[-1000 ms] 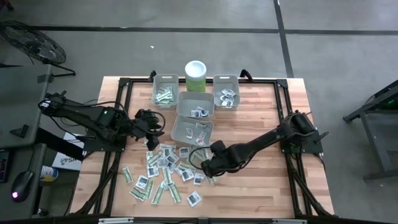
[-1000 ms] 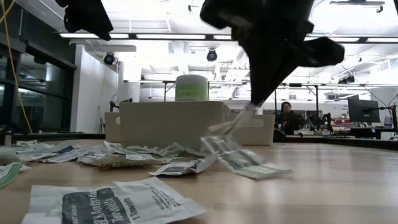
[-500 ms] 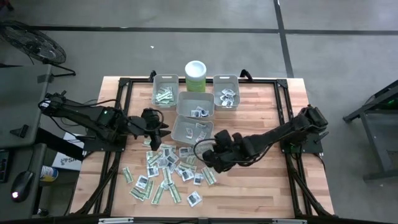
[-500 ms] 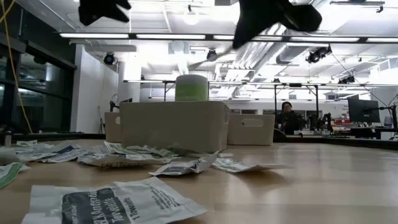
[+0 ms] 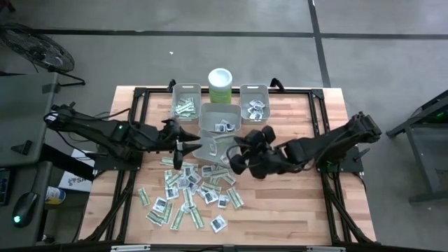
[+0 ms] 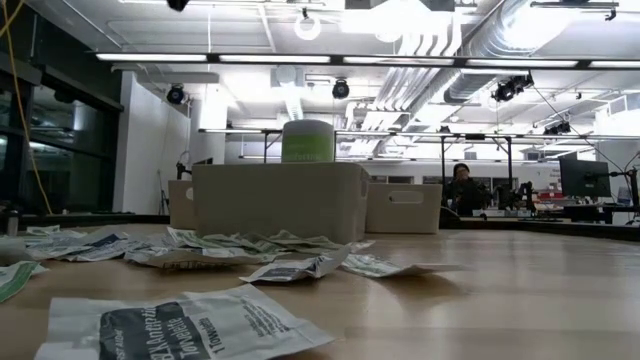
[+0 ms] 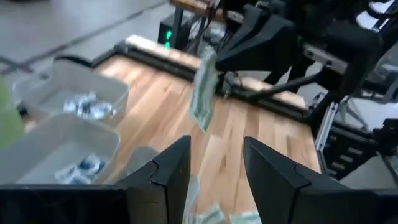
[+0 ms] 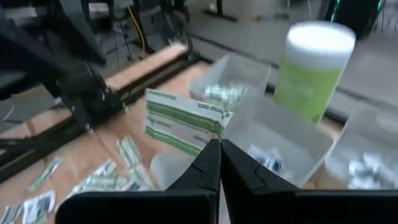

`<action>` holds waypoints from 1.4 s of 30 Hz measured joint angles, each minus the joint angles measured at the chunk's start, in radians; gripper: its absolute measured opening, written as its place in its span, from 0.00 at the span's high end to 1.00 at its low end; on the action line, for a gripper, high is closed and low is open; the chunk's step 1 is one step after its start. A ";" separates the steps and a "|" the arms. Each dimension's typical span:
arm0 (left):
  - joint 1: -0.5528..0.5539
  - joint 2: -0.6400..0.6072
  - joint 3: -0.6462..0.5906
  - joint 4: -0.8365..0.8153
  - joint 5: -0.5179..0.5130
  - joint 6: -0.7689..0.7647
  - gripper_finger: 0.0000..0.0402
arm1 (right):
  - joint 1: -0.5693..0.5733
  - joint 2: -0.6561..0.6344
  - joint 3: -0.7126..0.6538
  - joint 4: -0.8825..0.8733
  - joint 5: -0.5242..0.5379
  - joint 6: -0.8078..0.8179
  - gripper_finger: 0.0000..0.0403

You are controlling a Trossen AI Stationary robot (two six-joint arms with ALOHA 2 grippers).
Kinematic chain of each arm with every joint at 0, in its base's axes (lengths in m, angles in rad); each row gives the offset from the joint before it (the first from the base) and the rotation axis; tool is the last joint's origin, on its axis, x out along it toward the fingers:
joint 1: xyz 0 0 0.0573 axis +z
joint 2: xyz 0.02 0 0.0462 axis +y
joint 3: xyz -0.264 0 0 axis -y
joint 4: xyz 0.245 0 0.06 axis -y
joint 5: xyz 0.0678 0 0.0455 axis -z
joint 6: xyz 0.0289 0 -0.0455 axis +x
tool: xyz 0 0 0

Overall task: Pick & Place First Aid Supplies
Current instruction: Put the bandage pack into the left bin

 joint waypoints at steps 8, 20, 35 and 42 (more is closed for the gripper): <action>0.000 0.063 0.000 0.125 -0.028 0.078 0.63 | -0.035 -0.009 0.000 0.222 -0.023 -0.292 1.00; 0.000 0.081 0.000 0.165 -0.135 0.072 0.63 | -0.026 -0.011 0.000 0.225 -0.019 -0.377 1.00; 0.000 0.081 0.000 0.221 -0.129 0.074 0.63 | -0.069 -0.011 0.000 0.399 -0.151 -0.485 1.00; 0.000 0.081 0.000 0.222 -0.129 0.075 0.67 | -0.069 -0.010 0.000 0.393 -0.153 -0.488 1.00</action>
